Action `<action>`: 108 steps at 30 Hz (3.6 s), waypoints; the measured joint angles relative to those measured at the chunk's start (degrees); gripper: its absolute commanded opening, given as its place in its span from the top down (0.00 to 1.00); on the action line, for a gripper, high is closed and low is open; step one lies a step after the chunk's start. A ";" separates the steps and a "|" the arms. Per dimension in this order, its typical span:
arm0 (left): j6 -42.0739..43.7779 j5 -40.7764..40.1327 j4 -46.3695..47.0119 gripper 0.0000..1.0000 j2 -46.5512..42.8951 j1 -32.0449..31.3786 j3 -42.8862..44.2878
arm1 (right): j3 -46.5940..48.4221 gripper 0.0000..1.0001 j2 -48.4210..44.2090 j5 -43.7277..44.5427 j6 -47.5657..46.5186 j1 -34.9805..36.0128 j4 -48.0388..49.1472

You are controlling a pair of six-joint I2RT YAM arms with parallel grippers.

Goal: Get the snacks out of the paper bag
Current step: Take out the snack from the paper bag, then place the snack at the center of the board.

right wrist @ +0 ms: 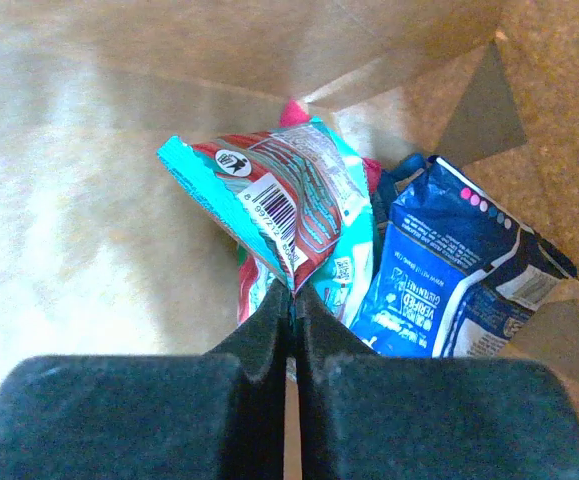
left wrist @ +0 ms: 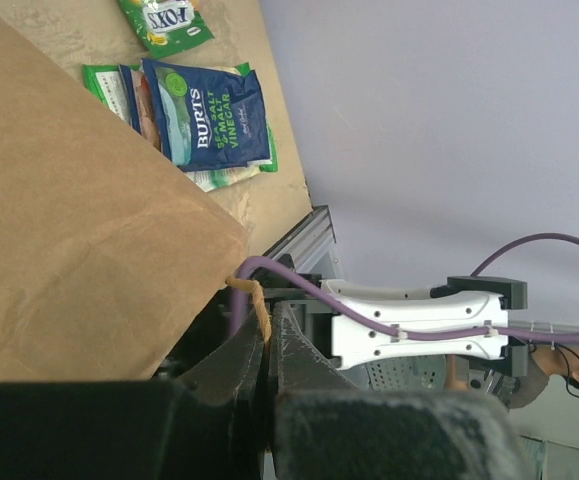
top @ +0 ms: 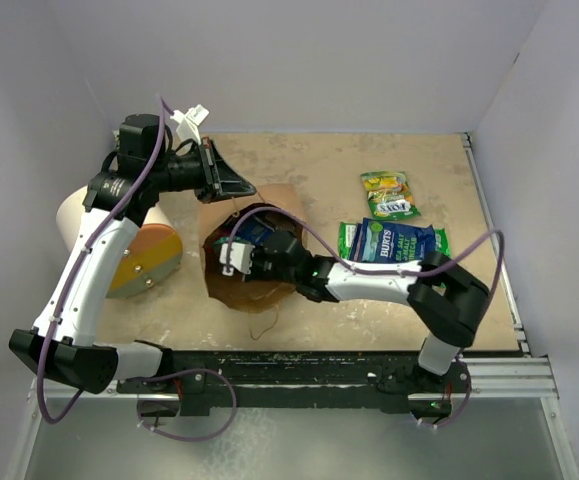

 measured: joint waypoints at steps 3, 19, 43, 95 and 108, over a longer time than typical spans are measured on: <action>0.04 -0.07 -0.02 1.00 0.00 0.00 0.00 | -2.16 1.00 -5.27 -3.39 1.05 0.00 -2.80; 0.31 -1.90 0.00 1.00 -0.07 0.00 0.00 | -3.02 1.00 -37.55 -13.51 9.33 0.04 -20.72; 0.44 -3.10 -0.33 1.00 0.04 0.59 -0.04 | 6.99 1.00 -45.94 27.43 10.27 -19.37 -22.36; -0.07 -0.02 0.50 1.00 0.22 0.63 -1.57 | 4.24 0.13 -20.57 6.56 31.17 -46.14 -27.52; 0.02 0.44 0.09 1.00 0.61 0.63 -1.55 | -17.07 0.14 -31.87 -9.68 47.63 -32.94 -19.61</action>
